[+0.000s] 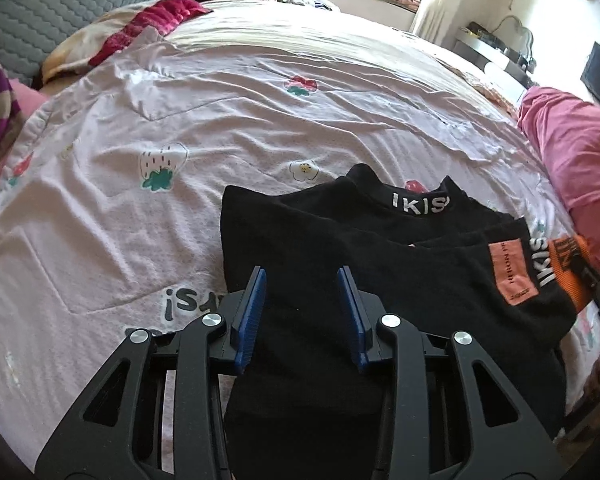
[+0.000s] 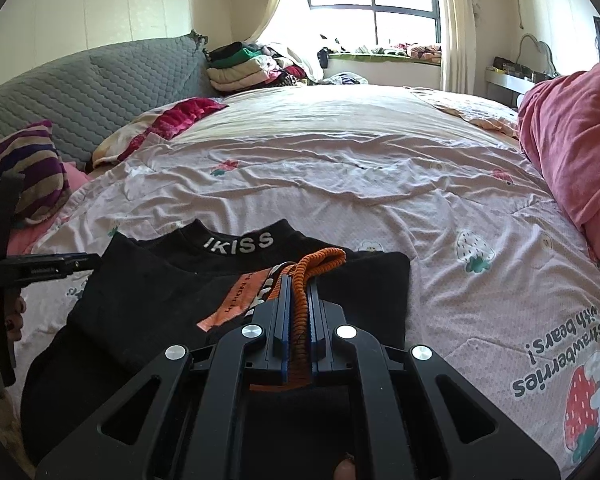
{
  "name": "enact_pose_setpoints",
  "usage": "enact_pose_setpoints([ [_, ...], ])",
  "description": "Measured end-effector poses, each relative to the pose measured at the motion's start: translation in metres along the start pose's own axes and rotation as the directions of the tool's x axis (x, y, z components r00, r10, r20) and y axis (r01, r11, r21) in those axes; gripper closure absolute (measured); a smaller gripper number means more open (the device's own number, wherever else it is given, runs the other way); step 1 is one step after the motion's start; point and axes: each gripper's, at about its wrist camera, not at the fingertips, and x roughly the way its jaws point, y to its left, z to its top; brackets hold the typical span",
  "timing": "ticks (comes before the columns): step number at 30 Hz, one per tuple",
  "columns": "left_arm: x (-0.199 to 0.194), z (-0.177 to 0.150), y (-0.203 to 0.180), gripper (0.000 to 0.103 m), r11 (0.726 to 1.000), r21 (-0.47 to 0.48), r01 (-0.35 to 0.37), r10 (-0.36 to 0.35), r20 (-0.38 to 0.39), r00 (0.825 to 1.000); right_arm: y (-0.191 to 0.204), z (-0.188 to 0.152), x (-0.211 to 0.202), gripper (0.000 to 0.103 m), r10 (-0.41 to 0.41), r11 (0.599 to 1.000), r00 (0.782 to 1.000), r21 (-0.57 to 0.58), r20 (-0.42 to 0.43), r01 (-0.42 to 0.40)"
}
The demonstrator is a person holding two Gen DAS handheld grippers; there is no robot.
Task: Fold small clothes
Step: 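Lift the shirt side with the right tool and fold it over the body, then lower the folded side and open the right tool to release it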
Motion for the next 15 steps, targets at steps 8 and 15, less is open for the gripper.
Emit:
enact_pose_setpoints([
  [8, 0.009, -0.007, -0.016, 0.074, 0.999, 0.051, 0.016, -0.014, -0.022, 1.0, -0.006, -0.01, 0.011, 0.092, -0.031, 0.999, 0.998, 0.016, -0.051, 0.032],
  [15, 0.03, -0.017, -0.008, 0.074, 0.999, 0.037, -0.023, 0.028, -0.117, 0.993, -0.024, -0.013, 0.005, 0.068, -0.066, 0.996, 0.996, 0.063, -0.059, 0.07],
])
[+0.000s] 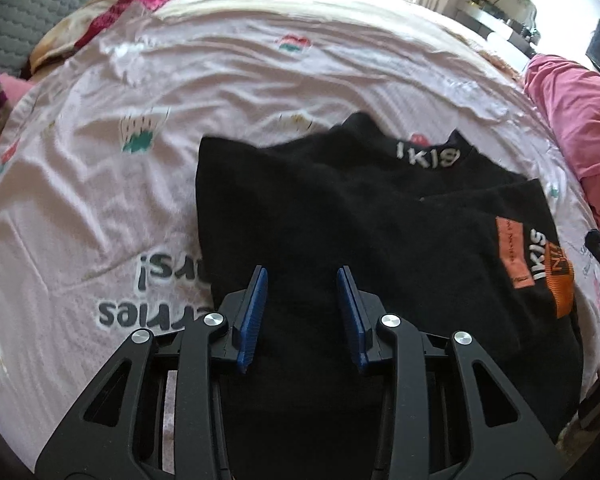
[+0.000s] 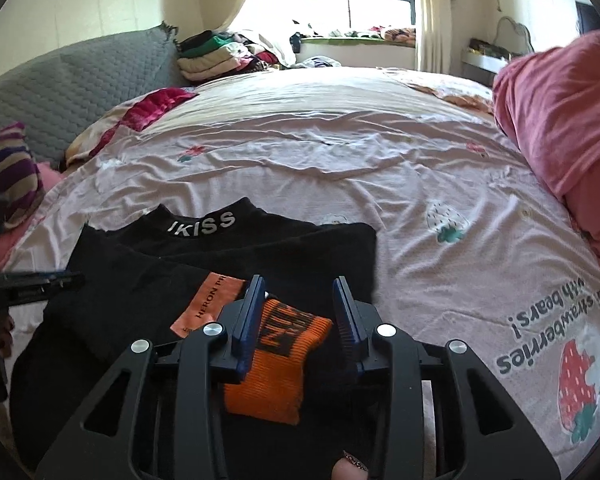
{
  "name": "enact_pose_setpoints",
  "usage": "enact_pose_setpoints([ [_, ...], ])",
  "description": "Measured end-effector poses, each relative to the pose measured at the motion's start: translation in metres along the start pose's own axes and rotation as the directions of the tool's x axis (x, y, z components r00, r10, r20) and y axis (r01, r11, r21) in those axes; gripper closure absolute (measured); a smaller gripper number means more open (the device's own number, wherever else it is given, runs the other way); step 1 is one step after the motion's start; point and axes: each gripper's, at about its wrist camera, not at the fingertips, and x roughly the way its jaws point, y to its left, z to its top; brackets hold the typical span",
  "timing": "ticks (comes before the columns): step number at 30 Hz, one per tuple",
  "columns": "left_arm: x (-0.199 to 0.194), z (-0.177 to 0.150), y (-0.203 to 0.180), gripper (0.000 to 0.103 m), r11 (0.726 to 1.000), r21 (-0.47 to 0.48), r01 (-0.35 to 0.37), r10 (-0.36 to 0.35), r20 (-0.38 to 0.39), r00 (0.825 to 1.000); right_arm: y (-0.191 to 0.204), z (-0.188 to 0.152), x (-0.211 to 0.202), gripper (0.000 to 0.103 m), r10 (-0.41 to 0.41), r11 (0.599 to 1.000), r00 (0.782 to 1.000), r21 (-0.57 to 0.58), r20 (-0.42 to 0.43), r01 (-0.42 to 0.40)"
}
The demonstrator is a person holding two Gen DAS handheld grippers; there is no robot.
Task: Fold small clothes
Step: 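Lower the folded side and open the right tool to release it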
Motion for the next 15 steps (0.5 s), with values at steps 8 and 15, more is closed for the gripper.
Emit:
enact_pose_setpoints([
  [8, 0.005, -0.01, -0.001, 0.074, 0.999, 0.044, -0.027, 0.028, -0.021, 0.999, 0.031, -0.015, 0.004, 0.068, 0.061, 0.99, 0.996, -0.121, -0.071, -0.07],
  [15, 0.003, -0.012, 0.003, 0.074, 0.999, 0.036, -0.007, 0.008, -0.017, 1.0, 0.039, -0.037, 0.033, 0.054, 0.053, 0.987, 0.972, -0.136, -0.229, -0.086],
])
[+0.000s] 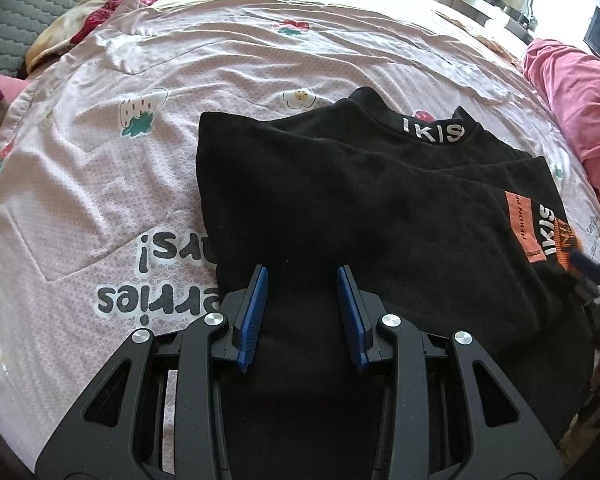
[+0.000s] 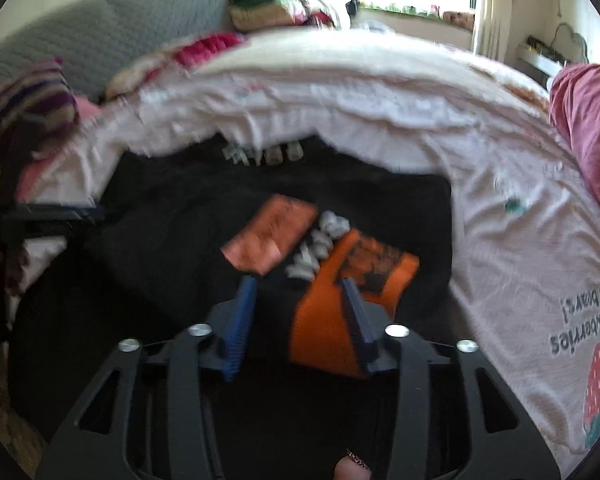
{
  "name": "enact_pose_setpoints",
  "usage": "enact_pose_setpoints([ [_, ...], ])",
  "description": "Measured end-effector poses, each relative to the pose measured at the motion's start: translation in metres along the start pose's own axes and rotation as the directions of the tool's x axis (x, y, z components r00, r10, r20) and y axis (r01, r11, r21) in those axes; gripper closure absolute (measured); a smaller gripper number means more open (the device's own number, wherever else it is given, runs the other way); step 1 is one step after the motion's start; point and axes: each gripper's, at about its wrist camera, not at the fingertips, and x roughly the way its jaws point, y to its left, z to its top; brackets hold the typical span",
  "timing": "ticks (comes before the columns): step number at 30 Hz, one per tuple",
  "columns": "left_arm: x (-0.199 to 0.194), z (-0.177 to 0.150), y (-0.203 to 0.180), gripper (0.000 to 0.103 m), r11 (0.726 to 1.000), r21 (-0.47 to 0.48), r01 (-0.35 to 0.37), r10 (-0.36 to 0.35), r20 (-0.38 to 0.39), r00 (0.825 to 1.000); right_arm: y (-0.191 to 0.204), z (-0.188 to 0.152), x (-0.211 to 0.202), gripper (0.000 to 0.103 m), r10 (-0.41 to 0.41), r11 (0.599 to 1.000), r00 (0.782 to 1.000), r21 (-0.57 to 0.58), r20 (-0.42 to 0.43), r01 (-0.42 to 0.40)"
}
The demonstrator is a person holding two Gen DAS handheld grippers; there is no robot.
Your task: Fold small clothes
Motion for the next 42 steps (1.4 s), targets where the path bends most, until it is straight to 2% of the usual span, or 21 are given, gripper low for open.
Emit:
enact_pose_setpoints([
  [2, 0.0, -0.001, -0.001, 0.074, 1.0, 0.004, -0.003, 0.003, 0.004, 1.0, -0.004, -0.004, 0.004, 0.054, 0.018, 0.999, 1.0, 0.027, -0.002, -0.018],
  [9, -0.003, -0.001, 0.0, 0.074, 1.0, -0.003, 0.007, -0.007, 0.005, 1.0, -0.001, -0.007, -0.004, 0.054, 0.004, 0.999, 1.0, 0.045, 0.013, -0.005],
  [17, -0.015, -0.006, 0.0, 0.074, 1.0, -0.011, 0.019, -0.019, 0.02, 1.0, -0.001, -0.004, -0.019, 0.052, 0.028, 0.998, 0.998, 0.061, 0.058, -0.032],
  [22, -0.024, -0.011, 0.0, 0.068, 0.999, -0.02, 0.04, -0.039, 0.032, 0.999, 0.003, -0.003, -0.026, 0.051, 0.033, 0.998, 0.997, 0.055, 0.074, -0.037],
  [25, -0.032, -0.014, -0.002, 0.066, 0.999, -0.011, 0.043, -0.043, 0.046, 0.998, 0.006, -0.003, -0.028, 0.035, 0.029, 0.998, 0.996, 0.055, 0.086, -0.034],
  [26, -0.035, -0.015, -0.003, 0.065, 0.999, -0.009, 0.046, -0.045, 0.054, 0.998, 0.006, -0.003, -0.029, 0.035, 0.031, 0.998, 0.995, 0.054, 0.09, -0.036],
  [29, -0.042, -0.016, -0.005, 0.06, 0.999, -0.002, 0.045, -0.045, 0.073, 0.996, 0.007, -0.002, -0.034, 0.034, 0.035, 0.998, 0.994, 0.056, 0.104, -0.041],
  [30, -0.045, -0.017, -0.005, 0.058, 0.999, 0.0, 0.046, -0.045, 0.078, 0.996, 0.007, -0.002, -0.035, 0.031, 0.033, 0.997, 0.993, 0.06, 0.109, -0.04],
  [31, -0.047, -0.018, -0.006, 0.055, 0.999, 0.002, 0.045, -0.045, 0.084, 0.995, 0.007, -0.002, -0.036, 0.023, 0.034, 0.997, 0.993, 0.066, 0.116, -0.042],
  [32, -0.049, -0.019, -0.006, 0.053, 0.999, 0.004, 0.044, -0.045, 0.09, 0.995, 0.006, -0.002, -0.038, 0.019, 0.036, 0.996, 0.992, 0.072, 0.123, -0.045],
  [34, -0.053, -0.019, -0.006, 0.04, 0.999, 0.006, 0.042, -0.043, 0.104, 0.994, 0.004, -0.001, -0.041, 0.017, 0.038, 0.995, 0.99, 0.083, 0.135, -0.05],
  [37, -0.058, -0.02, -0.005, 0.029, 0.999, 0.002, 0.042, -0.042, 0.122, 0.992, 0.001, 0.0, -0.047, 0.011, 0.032, 0.994, 0.987, 0.096, 0.159, -0.048],
  [42, -0.066, -0.022, -0.004, 0.014, 0.999, 0.0, 0.045, -0.044, 0.144, 0.989, 0.0, 0.003, -0.055, 0.009, 0.037, 0.993, 0.981, 0.104, 0.191, -0.058],
])
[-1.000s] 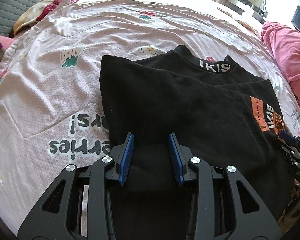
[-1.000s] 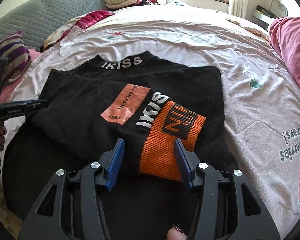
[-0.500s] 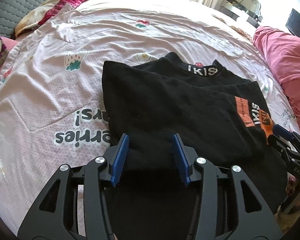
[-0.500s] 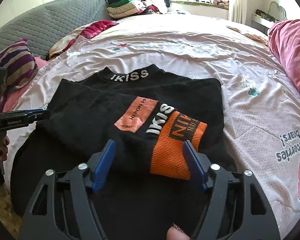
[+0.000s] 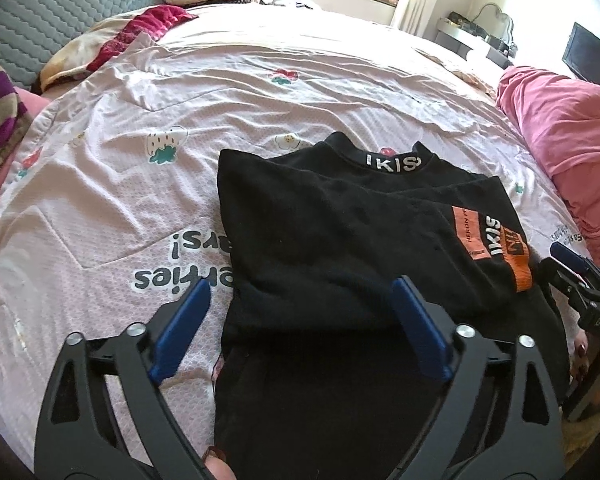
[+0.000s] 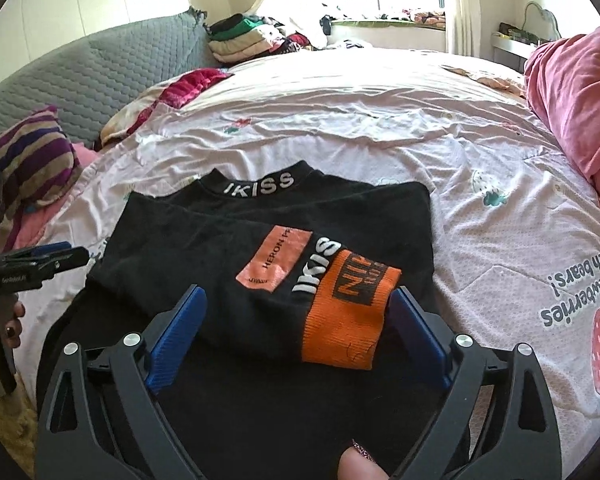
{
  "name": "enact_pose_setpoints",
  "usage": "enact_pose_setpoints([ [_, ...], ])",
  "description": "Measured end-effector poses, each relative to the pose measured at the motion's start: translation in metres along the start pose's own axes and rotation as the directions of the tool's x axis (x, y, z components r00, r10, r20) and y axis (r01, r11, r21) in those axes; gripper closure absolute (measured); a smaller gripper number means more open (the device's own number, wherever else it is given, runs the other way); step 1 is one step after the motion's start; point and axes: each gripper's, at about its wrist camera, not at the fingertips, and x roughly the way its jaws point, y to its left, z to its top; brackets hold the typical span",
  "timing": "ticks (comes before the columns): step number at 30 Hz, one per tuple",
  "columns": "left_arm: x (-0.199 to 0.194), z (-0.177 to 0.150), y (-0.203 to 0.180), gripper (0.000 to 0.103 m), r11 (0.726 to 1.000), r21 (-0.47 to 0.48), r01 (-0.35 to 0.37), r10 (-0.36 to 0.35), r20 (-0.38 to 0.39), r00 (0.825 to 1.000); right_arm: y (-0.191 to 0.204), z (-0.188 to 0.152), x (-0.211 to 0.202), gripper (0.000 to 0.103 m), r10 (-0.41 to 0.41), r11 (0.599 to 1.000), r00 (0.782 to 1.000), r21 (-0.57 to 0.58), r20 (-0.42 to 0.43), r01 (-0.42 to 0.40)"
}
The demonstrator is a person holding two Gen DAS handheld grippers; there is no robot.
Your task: Fold small clothes
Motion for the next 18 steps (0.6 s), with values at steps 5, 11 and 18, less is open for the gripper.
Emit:
enact_pose_setpoints([
  [5, -0.006, -0.005, -0.003, 0.01, 1.0, 0.02, -0.021, 0.021, 0.012, 1.0, 0.006, 0.003, -0.01, 0.007, 0.01, 1.0, 0.999, -0.012, 0.037, -0.009],
  [11, -0.016, -0.013, -0.004, 0.01, 1.0, 0.007, -0.017, 0.016, 0.027, 1.0, 0.016, 0.004, -0.017, 0.007, 0.018, 0.999, 0.998, -0.029, 0.055, -0.017],
  [18, -0.034, -0.019, -0.008, 0.01, 1.0, -0.011, 0.002, -0.002, 0.061, 0.998, 0.029, 0.0, -0.03, 0.007, 0.033, 0.998, 0.996, -0.054, 0.085, -0.028],
])
